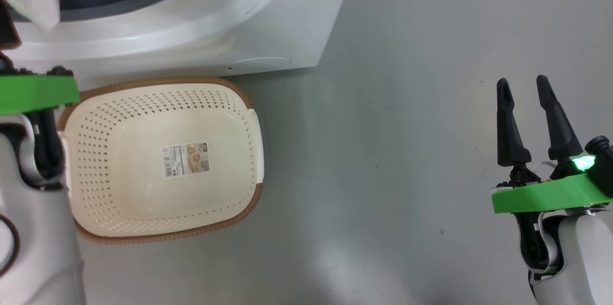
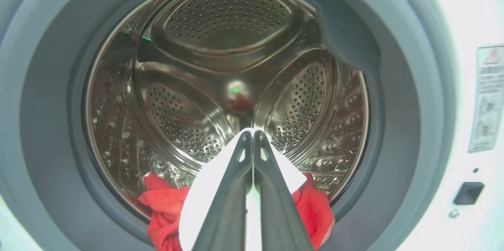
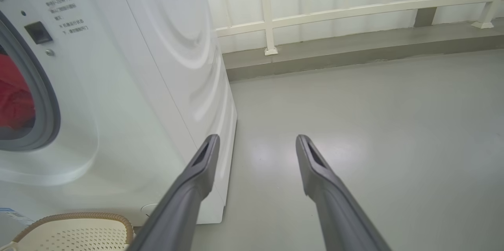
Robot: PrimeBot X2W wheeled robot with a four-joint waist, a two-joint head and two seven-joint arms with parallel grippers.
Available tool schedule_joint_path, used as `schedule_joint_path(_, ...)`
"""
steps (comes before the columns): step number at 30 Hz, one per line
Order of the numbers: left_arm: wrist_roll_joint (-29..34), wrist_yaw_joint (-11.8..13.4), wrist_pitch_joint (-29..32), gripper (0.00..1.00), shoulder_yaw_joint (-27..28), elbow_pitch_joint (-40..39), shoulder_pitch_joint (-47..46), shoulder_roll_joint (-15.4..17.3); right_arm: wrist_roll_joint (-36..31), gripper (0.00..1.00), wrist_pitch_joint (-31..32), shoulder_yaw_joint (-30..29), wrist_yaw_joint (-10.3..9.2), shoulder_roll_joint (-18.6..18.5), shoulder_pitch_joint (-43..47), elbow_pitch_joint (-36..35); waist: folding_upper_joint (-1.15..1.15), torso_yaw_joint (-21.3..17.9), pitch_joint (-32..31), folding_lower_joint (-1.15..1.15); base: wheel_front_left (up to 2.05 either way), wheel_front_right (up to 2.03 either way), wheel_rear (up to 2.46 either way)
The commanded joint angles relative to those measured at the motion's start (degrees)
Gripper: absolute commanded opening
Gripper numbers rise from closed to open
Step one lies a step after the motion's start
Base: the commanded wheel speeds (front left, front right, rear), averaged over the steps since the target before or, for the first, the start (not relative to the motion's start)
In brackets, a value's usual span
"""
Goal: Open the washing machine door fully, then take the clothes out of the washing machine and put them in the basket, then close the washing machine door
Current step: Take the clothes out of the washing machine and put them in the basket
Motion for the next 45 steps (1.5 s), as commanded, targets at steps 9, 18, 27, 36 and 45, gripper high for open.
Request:
schedule_joint_path(9, 0.1, -0.4, -0.3, 0.0, 0.8, -16.5, 8.1, -0.9, -1.1, 1.0, -0.4, 0.6, 0.36, 0.0, 1.5, -1.5, 0.0, 1.1, -1.0, 0.0, 0.0, 0.0, 0.0)
schedule_joint_path(18, -0.5, -0.4, -0.3, 0.0, 1.6, -28.1, 12.0, -2.1, -1.0, 1.0, -0.4, 0.7, 0.36, 0.0, 1.8, -1.6, 0.0, 1.0, -1.3, 0.0, 0.0, 0.0, 0.0)
schedule_joint_path(27, 0.6, -0.4, -0.3, 0.0, 1.3, -37.0, 13.7, -2.4, -0.8, 1.0, -0.4, 0.7, 0.36, 0.0, 1.6, -1.8, 0.0, 0.9, -0.9, 0.0, 0.0, 0.0, 0.0)
schedule_joint_path(36, -1.0, -0.1, -0.3, 0.0, -0.7, -30.7, 16.8, -2.4, -0.5, 1.0, -0.4, 1.0, 0.36, 0.0, 0.9, -1.8, 0.0, 0.6, 0.0, 0.0, 0.0, 0.0, 0.0)
schedule_joint_path(45, -3.1, 1.1, -0.3, 0.0, -2.3, -17.5, 19.8, -2.4, -0.1, 1.0, -0.4, 1.2, 0.36, 0.0, 0.2, -1.9, 0.0, 0.3, 1.7, 0.0, 0.0, 0.0, 0.0)
